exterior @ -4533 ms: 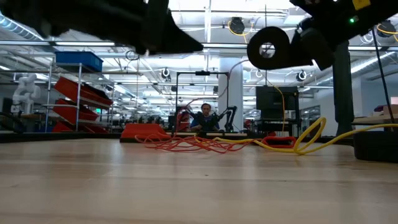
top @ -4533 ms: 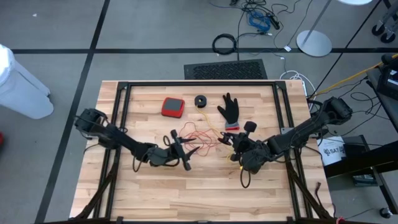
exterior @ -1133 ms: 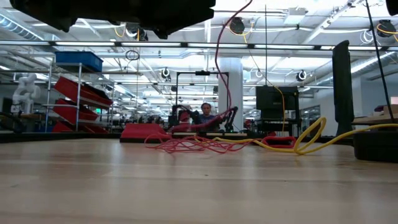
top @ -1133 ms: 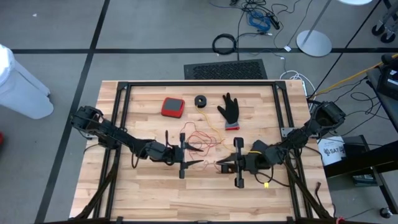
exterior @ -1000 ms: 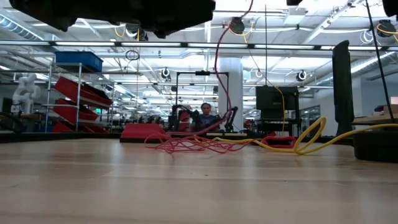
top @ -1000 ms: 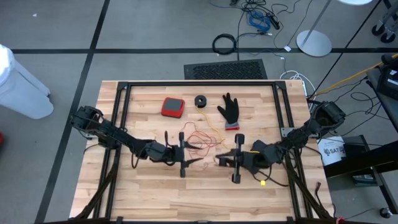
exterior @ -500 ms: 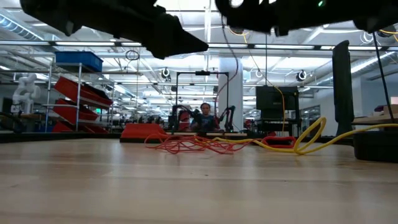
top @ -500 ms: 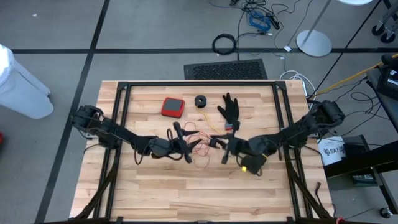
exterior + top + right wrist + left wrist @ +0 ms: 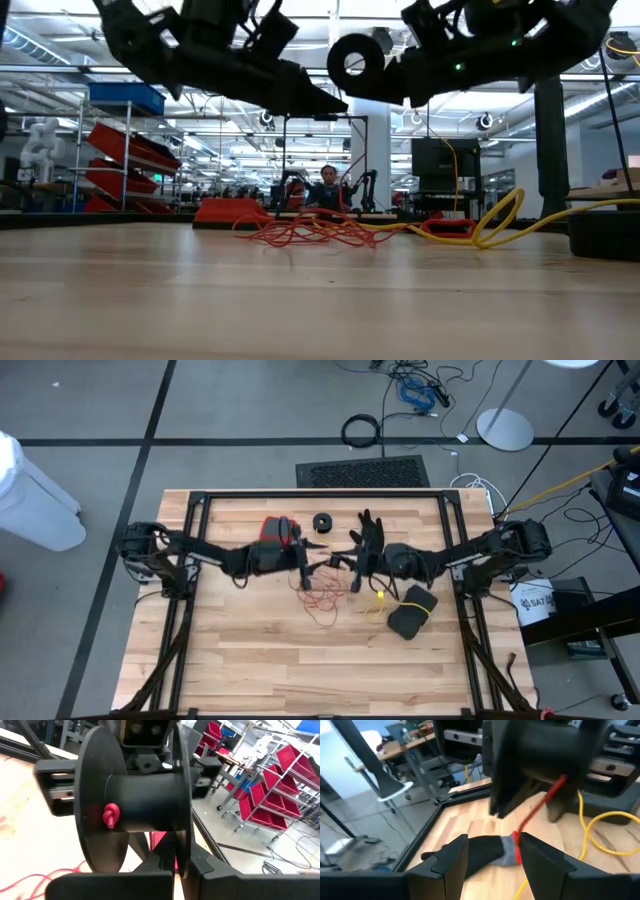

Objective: Coil cords
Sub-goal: Coil the red wire onto spool

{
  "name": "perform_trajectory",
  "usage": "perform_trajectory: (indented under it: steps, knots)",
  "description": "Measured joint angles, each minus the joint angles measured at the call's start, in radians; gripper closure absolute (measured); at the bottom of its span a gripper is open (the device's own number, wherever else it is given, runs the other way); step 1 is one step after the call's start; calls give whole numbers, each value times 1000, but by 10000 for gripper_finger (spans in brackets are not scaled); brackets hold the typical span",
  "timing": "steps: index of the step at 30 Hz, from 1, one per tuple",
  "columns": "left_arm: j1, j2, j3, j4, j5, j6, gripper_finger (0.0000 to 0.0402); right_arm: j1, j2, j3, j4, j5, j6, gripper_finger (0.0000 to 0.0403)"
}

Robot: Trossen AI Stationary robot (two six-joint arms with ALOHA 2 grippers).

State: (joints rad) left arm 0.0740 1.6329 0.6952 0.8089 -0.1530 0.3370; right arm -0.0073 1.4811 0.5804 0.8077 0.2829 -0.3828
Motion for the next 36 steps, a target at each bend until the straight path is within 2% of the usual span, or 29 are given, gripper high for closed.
perform_trajectory:
  steps: [5,8,11,15,23,30,36]
  knots:
    - [120,0,0,13,218,-76,217,-84,0,0,10,-128,-39,403]
    - [179,0,0,78,334,-142,217,-119,0,0,46,-159,-47,403]
    - [221,-2,0,128,404,-204,217,-134,0,0,54,-158,-47,403]
    - [234,-27,-1,100,420,-222,217,-137,0,0,56,-155,-47,403]
    - [225,-113,-2,-60,422,-126,217,-136,0,0,-51,-237,-45,403]
    - [218,-184,-2,-213,449,-86,217,-137,-17,0,-137,-233,-71,403]
    - [218,-217,-2,-278,419,-85,217,-136,-88,0,-157,-230,-81,403]
